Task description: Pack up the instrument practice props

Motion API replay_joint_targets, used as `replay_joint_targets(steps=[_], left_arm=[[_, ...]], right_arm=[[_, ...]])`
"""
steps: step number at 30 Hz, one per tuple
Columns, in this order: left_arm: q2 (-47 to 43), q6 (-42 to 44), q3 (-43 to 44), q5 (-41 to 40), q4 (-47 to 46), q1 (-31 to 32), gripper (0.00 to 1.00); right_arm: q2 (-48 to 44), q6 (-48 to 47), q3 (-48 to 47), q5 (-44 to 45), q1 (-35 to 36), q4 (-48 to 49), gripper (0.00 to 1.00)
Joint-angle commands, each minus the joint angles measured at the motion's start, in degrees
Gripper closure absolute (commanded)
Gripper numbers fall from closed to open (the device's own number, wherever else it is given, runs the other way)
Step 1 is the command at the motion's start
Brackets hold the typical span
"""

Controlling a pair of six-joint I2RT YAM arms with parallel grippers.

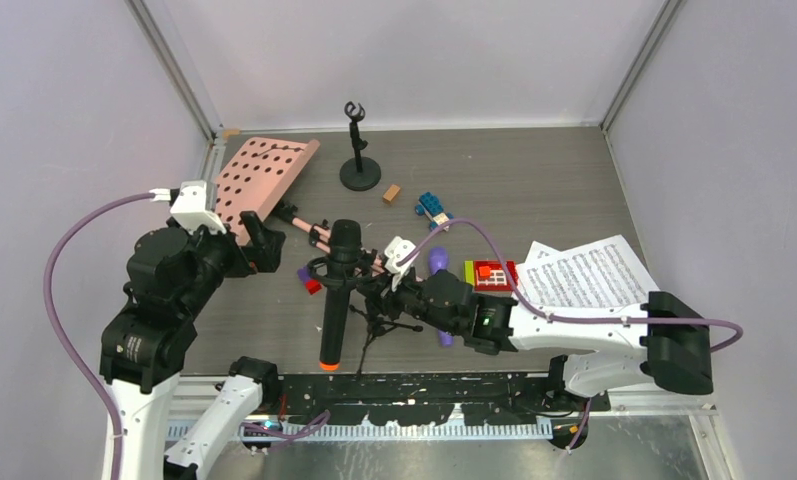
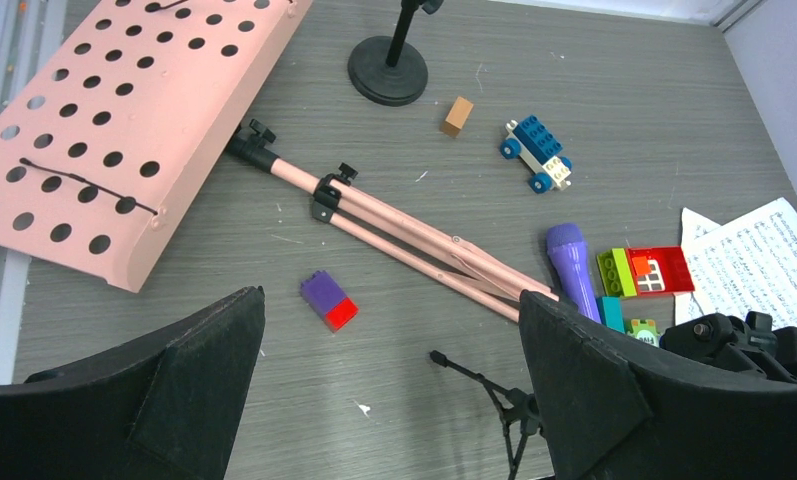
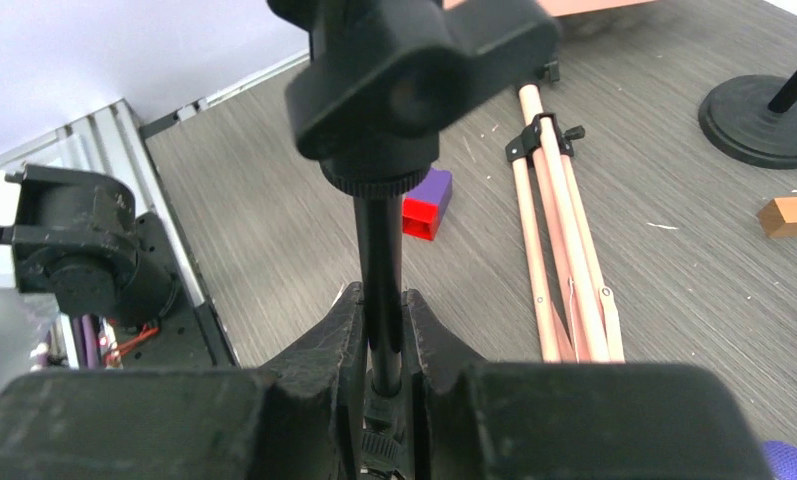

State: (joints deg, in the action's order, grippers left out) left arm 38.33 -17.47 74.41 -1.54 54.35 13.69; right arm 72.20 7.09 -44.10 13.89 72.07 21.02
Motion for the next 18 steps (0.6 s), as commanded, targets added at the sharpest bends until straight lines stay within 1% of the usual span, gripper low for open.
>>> replay_joint_targets(steps=[1,5,10,15,18], left_arm=[[-0.80,1.51,-0.01,-0.40,-0.91,-0.31,0.00],[-1.29,2.04,-0.17,0.38,-1.12,-0.32,0.00],[-1.75,2.22,-0.76,1.26,-1.82,-0.33,0.00],[-1.33,3.36,0.05,3.62,-1.29,-0.33,0.00],[-1.40,3.98,1.00,3.39,-0.60,-0.33,0.00]], right_arm=[[1.29,0.33,0.99,8.41,1.38,17.21,0.99],[3.99,-0.15,4.62,12.17,2.48,26.24,0.99],[11.04,-6.68,6.67,17.80,5.09,36.11,0.99],[16.49,-12.79,3.85,20.44,5.09,39.72,0.99],[18.55,-14.09,1.19,27.34,5.07,39.68,0.99]])
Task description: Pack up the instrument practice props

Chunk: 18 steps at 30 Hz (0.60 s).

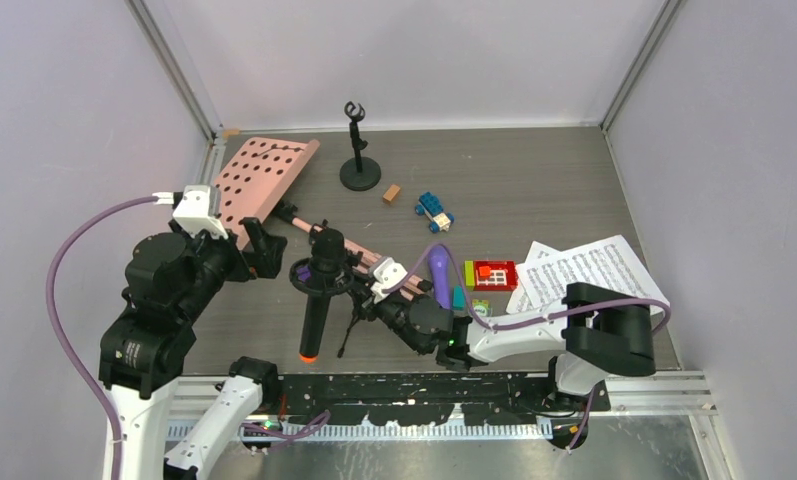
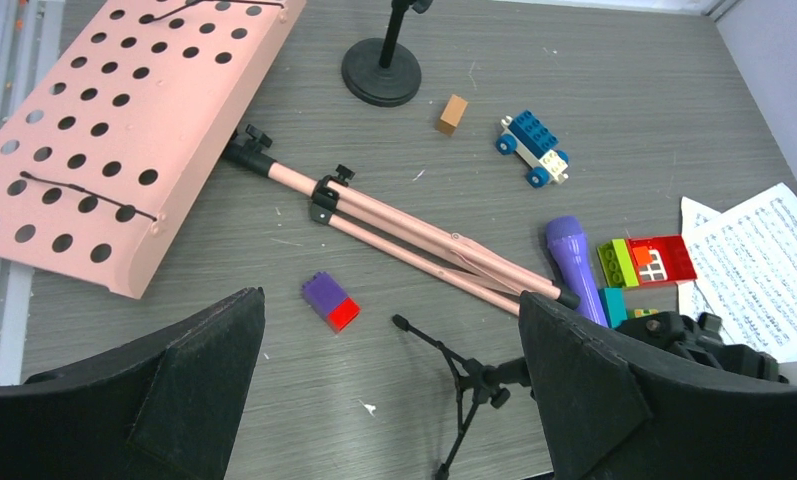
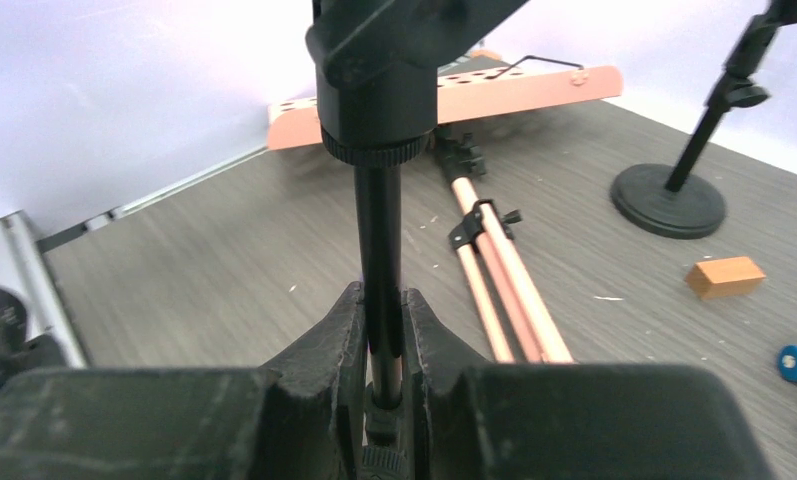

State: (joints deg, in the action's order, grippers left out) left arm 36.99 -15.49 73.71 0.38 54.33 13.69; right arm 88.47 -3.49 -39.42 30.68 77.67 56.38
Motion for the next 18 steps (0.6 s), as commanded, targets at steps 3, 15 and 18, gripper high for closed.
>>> replay_joint_targets(steps=[3,15,18], left_arm=[[-0.32,2.83,2.73,0.34,0.38,-0.33,0.00],[-3.74,3.66,5.83,-6.91,2.01,-0.31,0.00],[-4.58,3.17,6.31,-7.12,1.72,-0.33,0.00]], right_arm=[[3.22,-2.81,-4.96,13.84,-0.44,2.89,0.99],[0.07,2.61,-3.56,15.54,0.42,-1.80,0.64],[-1.97,3.46,-3.28,12.94,0.46,-4.26,0.56]])
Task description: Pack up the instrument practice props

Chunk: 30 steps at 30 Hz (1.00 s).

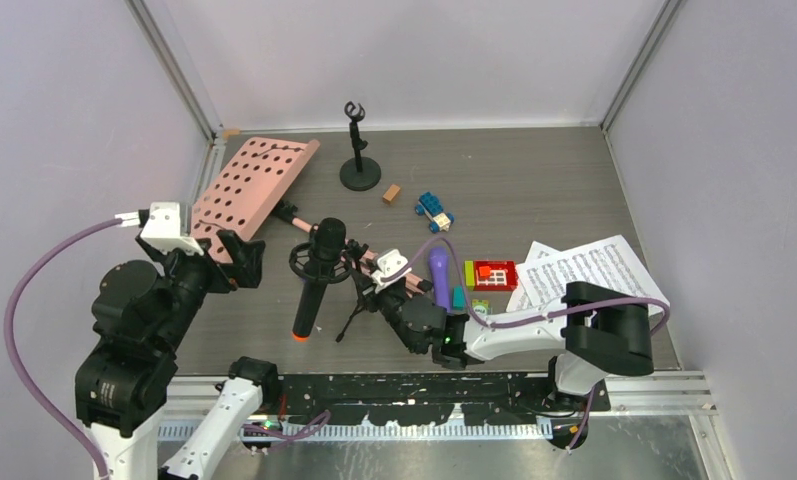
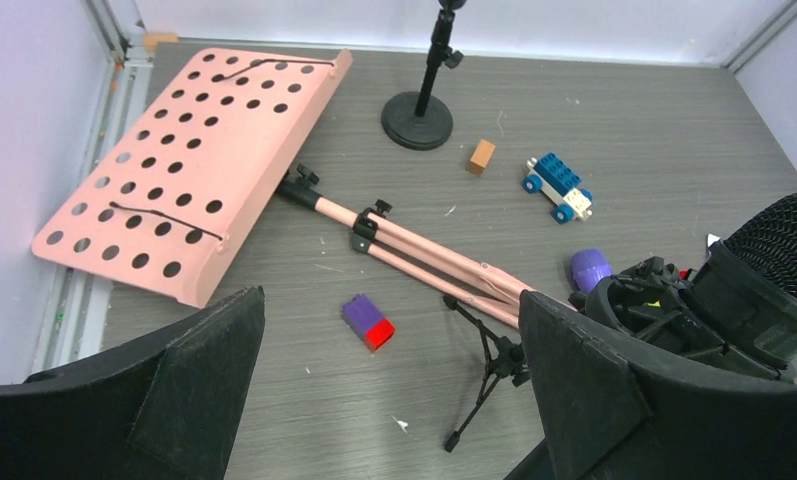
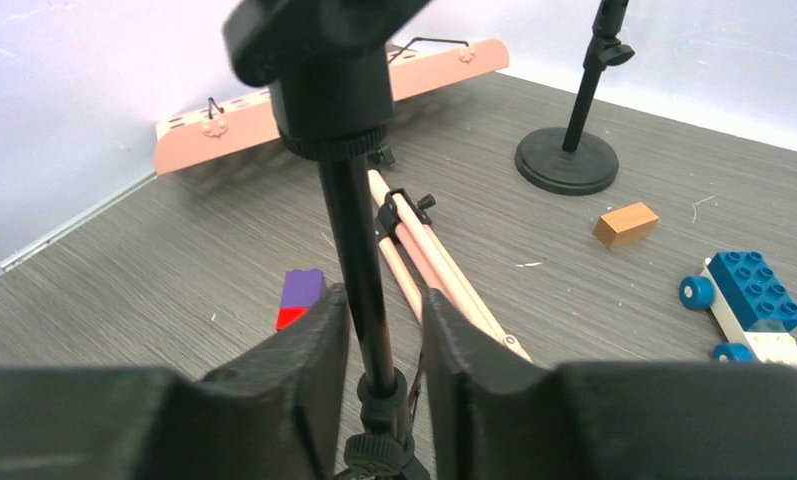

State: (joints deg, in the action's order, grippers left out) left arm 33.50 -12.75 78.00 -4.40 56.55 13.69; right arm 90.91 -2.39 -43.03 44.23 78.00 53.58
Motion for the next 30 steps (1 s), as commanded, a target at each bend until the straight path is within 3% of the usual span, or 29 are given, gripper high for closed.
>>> replay_joint_targets(steps=[1,8,15,22,30], left_arm=[[-1.18,0.23,2.13,-2.13,-0.79,-0.33,0.00],[-1.76,-2.63,3.36,3.65,-3.92,-0.33,0.00],[-1.55,-7.47,5.03,21.69,-8.33,-0.33,0.00],[-0.29,-11.67,4.14,38.26,-15.51,-0.29,0.00],[2.27,-8.15,-0.06,36.40,-12.91,-0.40,0.00]], right_arm=[[-5.14,3.00,0.56,-1.49,0.08,-2.18,0.54],[-12.31,7.07,3.44,-7.68,0.12,-7.40,0.25],[-21.49,9.89,7.05,-12.38,0.14,-15.72,0.01],[-30.06,13.36,9.71,-10.78,0.14,-23.35,0.00],[-39.75,15.37,9.29,-7.46,0.14,-32.30,0.00]])
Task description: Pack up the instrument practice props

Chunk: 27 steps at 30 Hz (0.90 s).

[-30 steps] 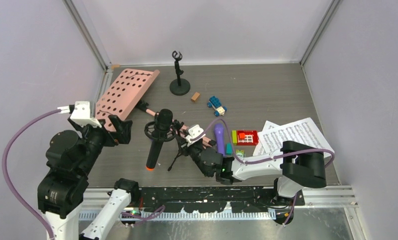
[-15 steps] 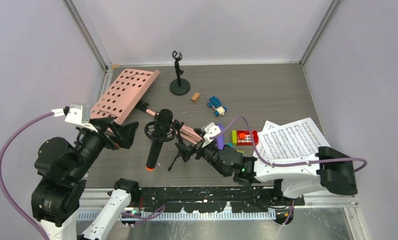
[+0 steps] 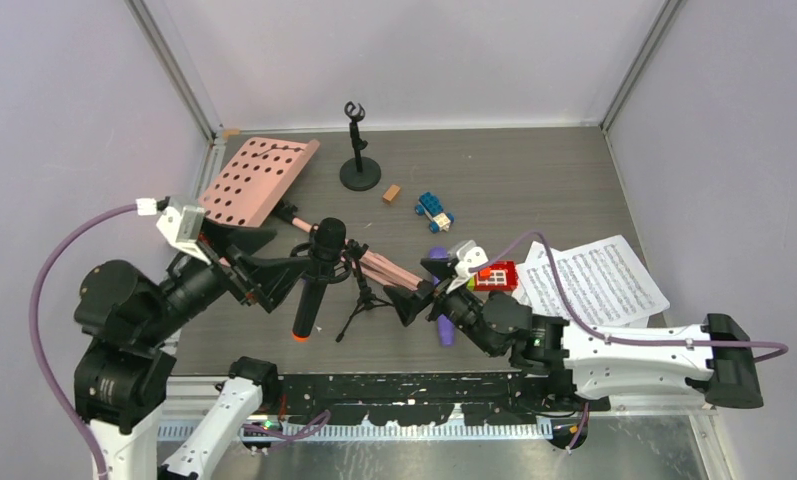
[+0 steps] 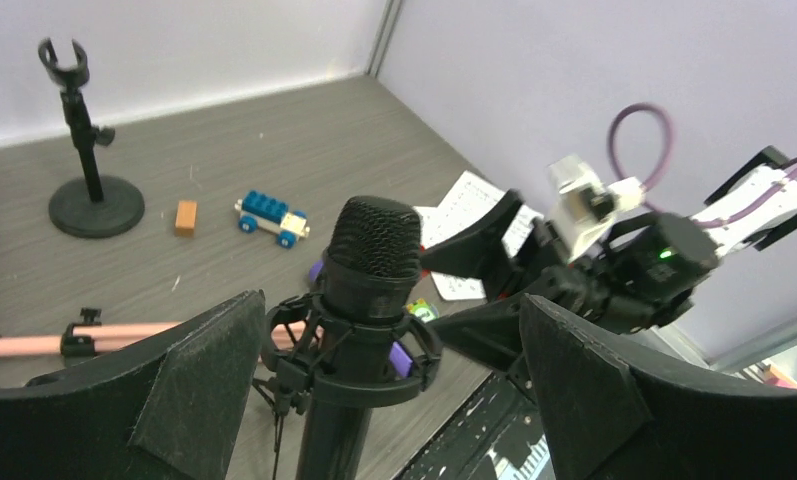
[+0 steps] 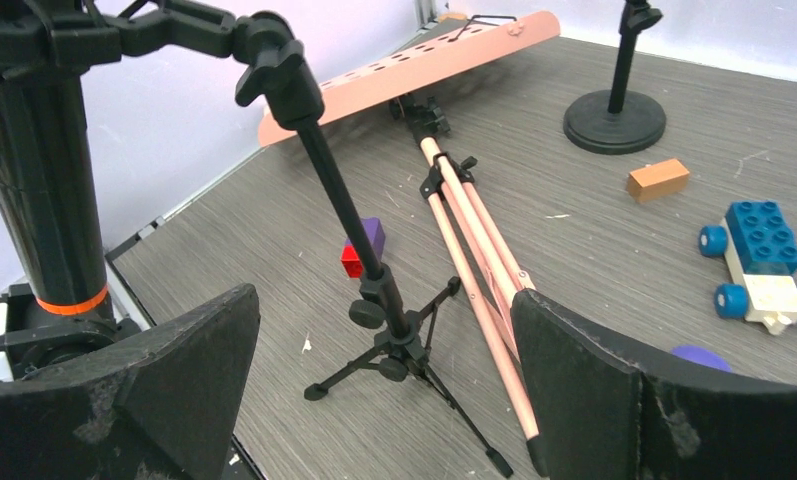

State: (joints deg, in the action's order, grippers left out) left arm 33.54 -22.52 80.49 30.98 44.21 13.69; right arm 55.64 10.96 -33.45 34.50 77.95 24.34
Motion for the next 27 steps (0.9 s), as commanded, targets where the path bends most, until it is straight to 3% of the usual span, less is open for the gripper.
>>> replay_joint_targets(steps=[1,27], left_arm=[[2.15,2.01,-3.07,0.63,-0.53,-0.38,0.00],[4.08,6.93,-8.72,6.93,2.50,-0.42,0.00]], right_arm=[[-5.23,2.29,0.10,2.38,0.18,-2.92,0.00],[-4.01,3.85,1.64,2.23,0.14,-1.50,0.00]])
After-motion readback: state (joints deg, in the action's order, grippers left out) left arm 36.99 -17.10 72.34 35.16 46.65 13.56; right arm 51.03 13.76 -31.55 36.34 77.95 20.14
